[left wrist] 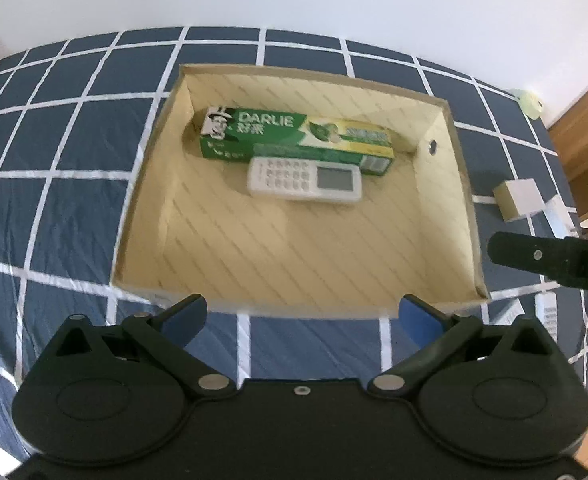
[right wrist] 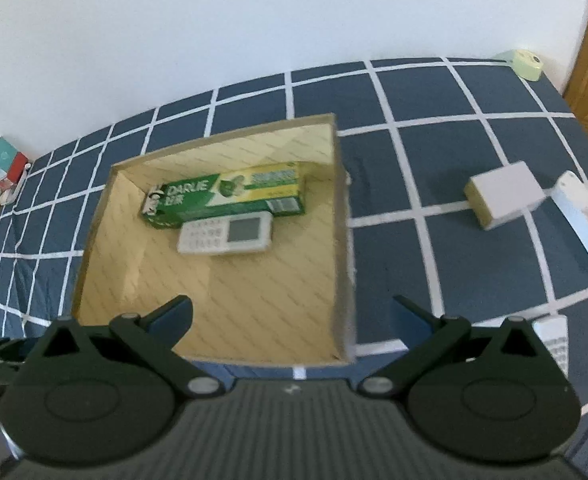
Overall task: Organize objects
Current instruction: 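Move the left tool to the white screen remote on the bed and grasp it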
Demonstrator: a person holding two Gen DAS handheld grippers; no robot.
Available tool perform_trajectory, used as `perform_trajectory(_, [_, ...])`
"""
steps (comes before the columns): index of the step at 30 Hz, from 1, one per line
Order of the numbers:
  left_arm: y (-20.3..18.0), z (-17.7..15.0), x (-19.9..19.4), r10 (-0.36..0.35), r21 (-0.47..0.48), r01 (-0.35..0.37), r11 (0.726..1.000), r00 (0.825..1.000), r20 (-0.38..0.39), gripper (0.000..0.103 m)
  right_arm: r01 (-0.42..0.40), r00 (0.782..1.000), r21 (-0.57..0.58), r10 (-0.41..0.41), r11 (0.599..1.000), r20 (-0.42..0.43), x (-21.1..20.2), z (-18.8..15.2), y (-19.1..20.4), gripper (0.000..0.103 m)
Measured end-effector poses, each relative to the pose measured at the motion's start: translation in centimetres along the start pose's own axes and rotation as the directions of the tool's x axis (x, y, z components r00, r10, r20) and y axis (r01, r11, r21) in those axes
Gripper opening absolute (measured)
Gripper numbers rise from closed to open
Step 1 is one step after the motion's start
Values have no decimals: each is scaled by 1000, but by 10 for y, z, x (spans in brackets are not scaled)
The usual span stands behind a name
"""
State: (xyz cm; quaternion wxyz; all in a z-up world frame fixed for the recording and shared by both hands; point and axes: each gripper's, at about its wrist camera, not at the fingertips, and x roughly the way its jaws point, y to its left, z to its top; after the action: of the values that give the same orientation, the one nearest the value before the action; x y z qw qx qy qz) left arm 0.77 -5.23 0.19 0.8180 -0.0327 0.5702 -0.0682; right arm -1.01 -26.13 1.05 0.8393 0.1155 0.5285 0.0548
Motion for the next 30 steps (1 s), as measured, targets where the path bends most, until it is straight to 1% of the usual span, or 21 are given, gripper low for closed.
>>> perform_trajectory(4, [-18,-15,0,10,-16,-10,1000,1000,-4,103,6,1000,-15,-6,1000,-11,-8,-8,-19,103])
perform_trajectory(9, [-48,-35,3,32,-50,-33,998,999,-12,103,-6,999,-55,4,998,-35,-13,-14,-46,103])
perform_trajectory(13, [-74,-50,9,49,-88,-51,995,998,-25,103,-24,997,-97,16,995,-77,-15,-17,-68,103])
perform_trajectory(23, [-136,-86,36,68,-211,-80,974,996,-65,103,-53,987,-228,16,972,-160,-6,-22,-119,103])
perform_trajectory(30, [-169,-102,58,69,-283,-90,955,994,-83,103,-72,979,-271,16,960,-204,4,-22,-148,103])
